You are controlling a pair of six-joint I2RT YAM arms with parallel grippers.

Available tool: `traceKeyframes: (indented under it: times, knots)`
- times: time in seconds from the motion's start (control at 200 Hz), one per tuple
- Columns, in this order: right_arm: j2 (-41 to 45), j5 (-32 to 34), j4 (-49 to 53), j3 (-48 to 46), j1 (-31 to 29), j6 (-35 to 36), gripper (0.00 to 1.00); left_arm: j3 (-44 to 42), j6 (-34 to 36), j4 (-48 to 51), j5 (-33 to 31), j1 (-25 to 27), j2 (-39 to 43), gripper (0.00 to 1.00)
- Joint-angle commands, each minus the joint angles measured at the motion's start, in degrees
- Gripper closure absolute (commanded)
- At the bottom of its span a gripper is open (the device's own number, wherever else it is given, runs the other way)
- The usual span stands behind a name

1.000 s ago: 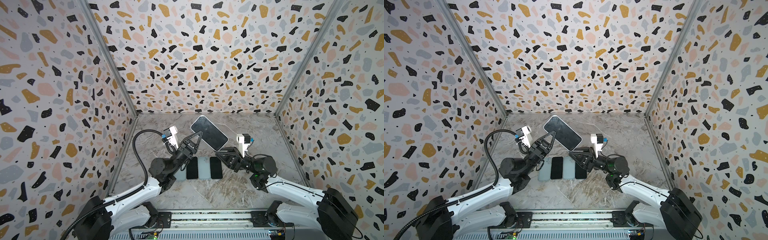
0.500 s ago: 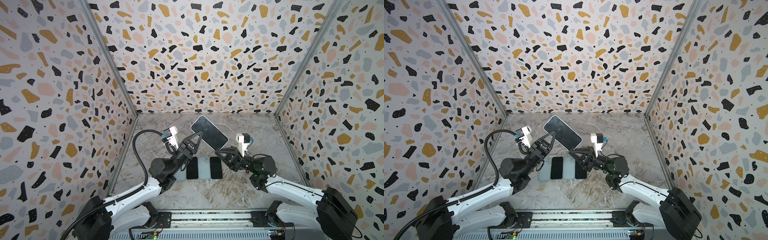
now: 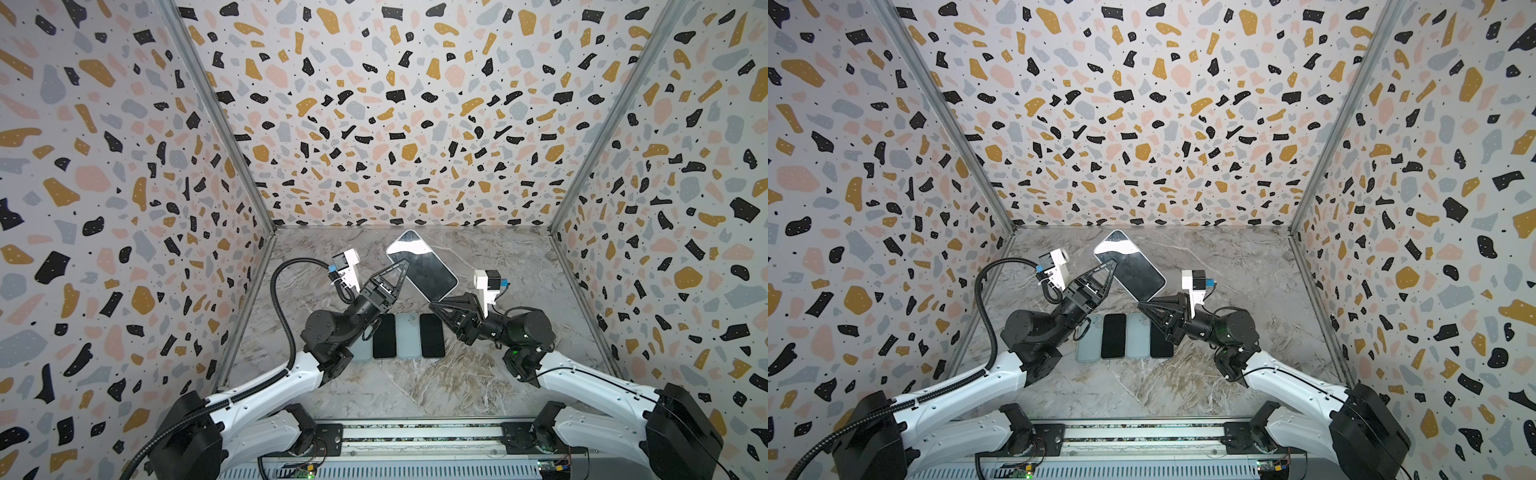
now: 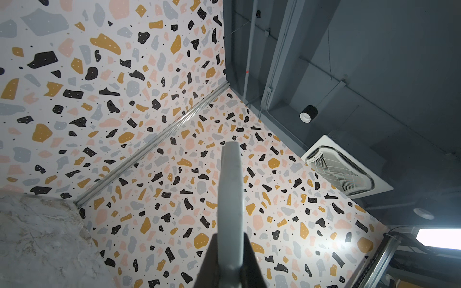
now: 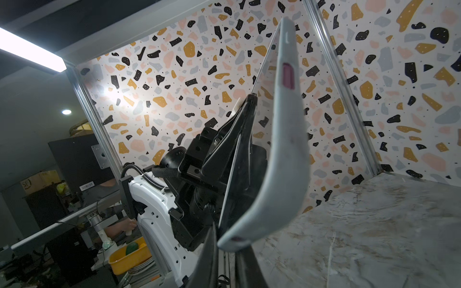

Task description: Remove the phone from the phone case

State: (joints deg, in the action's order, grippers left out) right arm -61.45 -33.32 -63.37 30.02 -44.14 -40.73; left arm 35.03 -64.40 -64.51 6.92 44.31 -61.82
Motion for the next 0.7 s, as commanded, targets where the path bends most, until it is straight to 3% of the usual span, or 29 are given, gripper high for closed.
traceKeyframes:
  times: [0.0,0.165,0.696]
  knots:
    - [0.8,1.9,13.1,3.7,0.1,11.4,1.00,3.2,-3.1,-1.5,3.1,0.9,0.0,1.00]
    - [2.2,3.0,16.1,3.9,1.6,14.3,1.00,3.8,-4.3,-0.5,4.2,1.0,-0.4,1.00]
    - [5.1,16.6,29.7,6.6,1.8,25.0,1.00,5.3,-7.5,1.0,7.8,1.8,-3.1,1.00]
